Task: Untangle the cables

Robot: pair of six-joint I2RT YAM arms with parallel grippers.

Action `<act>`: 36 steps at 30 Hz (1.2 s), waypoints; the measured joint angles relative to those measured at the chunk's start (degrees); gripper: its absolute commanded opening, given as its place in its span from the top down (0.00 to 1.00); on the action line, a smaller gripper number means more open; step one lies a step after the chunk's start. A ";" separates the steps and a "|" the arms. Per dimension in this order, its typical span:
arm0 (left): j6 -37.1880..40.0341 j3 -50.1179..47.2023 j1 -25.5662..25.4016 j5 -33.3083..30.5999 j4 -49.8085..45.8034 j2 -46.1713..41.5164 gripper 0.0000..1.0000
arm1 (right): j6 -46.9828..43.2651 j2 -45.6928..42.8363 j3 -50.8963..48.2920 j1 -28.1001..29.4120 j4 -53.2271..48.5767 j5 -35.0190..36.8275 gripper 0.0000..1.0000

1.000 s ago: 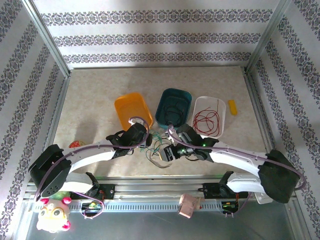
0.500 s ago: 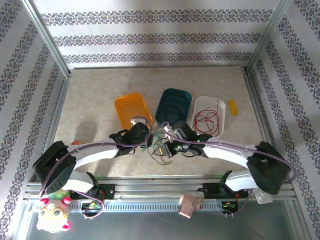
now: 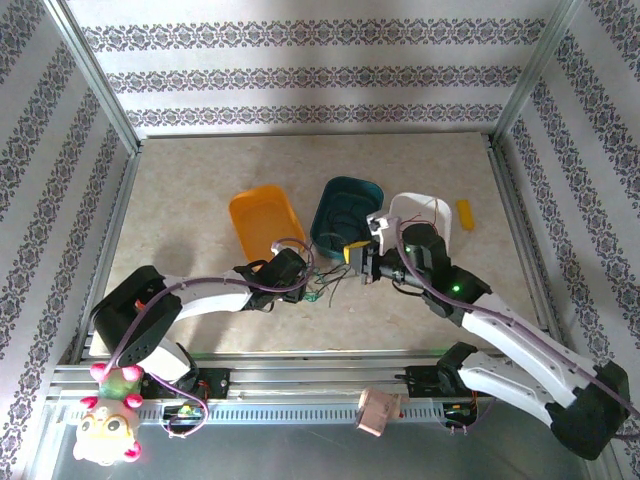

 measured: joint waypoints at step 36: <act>0.22 -1.31 0.00 -4.24 -0.04 -10.69 0.32 | 4.42 37.66 10.69 -12.02 13.09 4.26 0.37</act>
